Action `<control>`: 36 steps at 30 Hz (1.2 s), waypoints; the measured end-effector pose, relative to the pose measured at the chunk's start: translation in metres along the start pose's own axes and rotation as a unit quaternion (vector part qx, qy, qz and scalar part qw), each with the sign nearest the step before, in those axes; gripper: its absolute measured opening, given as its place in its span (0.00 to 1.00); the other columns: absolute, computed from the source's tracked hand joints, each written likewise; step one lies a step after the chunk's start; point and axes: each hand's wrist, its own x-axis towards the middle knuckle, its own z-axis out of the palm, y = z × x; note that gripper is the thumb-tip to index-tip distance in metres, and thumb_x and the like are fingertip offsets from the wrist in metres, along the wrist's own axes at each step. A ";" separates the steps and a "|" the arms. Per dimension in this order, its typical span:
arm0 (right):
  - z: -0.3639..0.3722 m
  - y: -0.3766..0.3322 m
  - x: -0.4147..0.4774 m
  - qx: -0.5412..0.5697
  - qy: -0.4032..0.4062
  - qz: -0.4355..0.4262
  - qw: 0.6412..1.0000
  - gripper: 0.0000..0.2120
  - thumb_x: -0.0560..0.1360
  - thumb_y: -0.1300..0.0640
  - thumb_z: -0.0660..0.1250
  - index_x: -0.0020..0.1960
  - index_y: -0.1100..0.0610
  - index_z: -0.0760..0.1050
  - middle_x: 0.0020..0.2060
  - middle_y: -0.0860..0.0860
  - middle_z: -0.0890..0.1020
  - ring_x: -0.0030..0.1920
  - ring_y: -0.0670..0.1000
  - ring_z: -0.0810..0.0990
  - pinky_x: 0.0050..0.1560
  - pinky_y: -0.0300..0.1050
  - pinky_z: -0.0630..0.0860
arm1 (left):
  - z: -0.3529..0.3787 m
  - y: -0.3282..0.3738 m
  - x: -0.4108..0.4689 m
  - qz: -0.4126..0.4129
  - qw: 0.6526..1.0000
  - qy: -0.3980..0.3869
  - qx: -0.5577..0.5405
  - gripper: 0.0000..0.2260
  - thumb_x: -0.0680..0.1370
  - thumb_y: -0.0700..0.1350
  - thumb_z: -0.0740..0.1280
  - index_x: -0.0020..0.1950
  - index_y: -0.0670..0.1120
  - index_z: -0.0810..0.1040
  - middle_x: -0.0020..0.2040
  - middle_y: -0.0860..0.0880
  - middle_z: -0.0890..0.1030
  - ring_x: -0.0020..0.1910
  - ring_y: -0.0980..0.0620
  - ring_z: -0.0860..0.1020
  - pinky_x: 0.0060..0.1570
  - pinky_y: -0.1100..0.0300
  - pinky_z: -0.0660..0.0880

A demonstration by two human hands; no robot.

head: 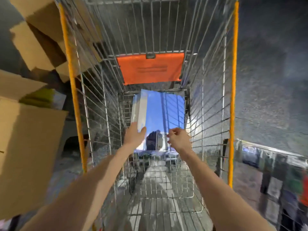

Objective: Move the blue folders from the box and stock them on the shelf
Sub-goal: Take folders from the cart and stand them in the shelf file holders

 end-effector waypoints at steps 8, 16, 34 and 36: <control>0.020 0.020 0.037 0.001 -0.023 0.027 0.999 0.12 0.83 0.55 0.59 0.60 0.60 0.75 0.53 0.56 0.83 0.48 0.54 0.82 0.55 0.55 0.81 | 0.022 -0.028 0.034 -0.080 0.997 -0.006 -0.007 0.24 0.84 0.53 0.61 0.75 0.41 0.67 0.65 0.41 0.79 0.63 0.38 0.78 0.56 0.54 0.74; 0.017 0.011 0.053 0.051 -0.015 0.045 0.998 0.17 0.83 0.54 0.60 0.69 0.60 0.69 0.56 0.52 0.80 0.46 0.54 0.80 0.39 0.38 0.74 | 0.032 -0.012 0.026 -0.116 0.984 0.044 -0.127 0.23 0.85 0.58 0.55 0.72 0.46 0.71 0.68 0.47 0.76 0.66 0.44 0.75 0.68 0.53 0.69; -0.003 -0.036 0.094 -0.032 0.013 -0.055 0.998 0.31 0.68 0.38 0.75 0.58 0.59 0.69 0.40 0.49 0.76 0.44 0.54 0.79 0.45 0.49 0.75 | 0.007 0.013 0.005 -0.040 0.963 -0.142 -0.227 0.25 0.86 0.60 0.47 0.71 0.51 0.76 0.59 0.51 0.85 0.55 0.52 0.83 0.64 0.54 0.72; -0.011 -0.032 0.097 0.002 -0.014 -0.053 0.999 0.31 0.68 0.38 0.76 0.57 0.58 0.69 0.36 0.48 0.72 0.38 0.53 0.77 0.44 0.51 0.77 | 0.007 0.009 0.018 -0.051 0.975 -0.064 -0.208 0.20 0.86 0.55 0.52 0.72 0.49 0.75 0.64 0.48 0.82 0.60 0.51 0.80 0.70 0.53 0.68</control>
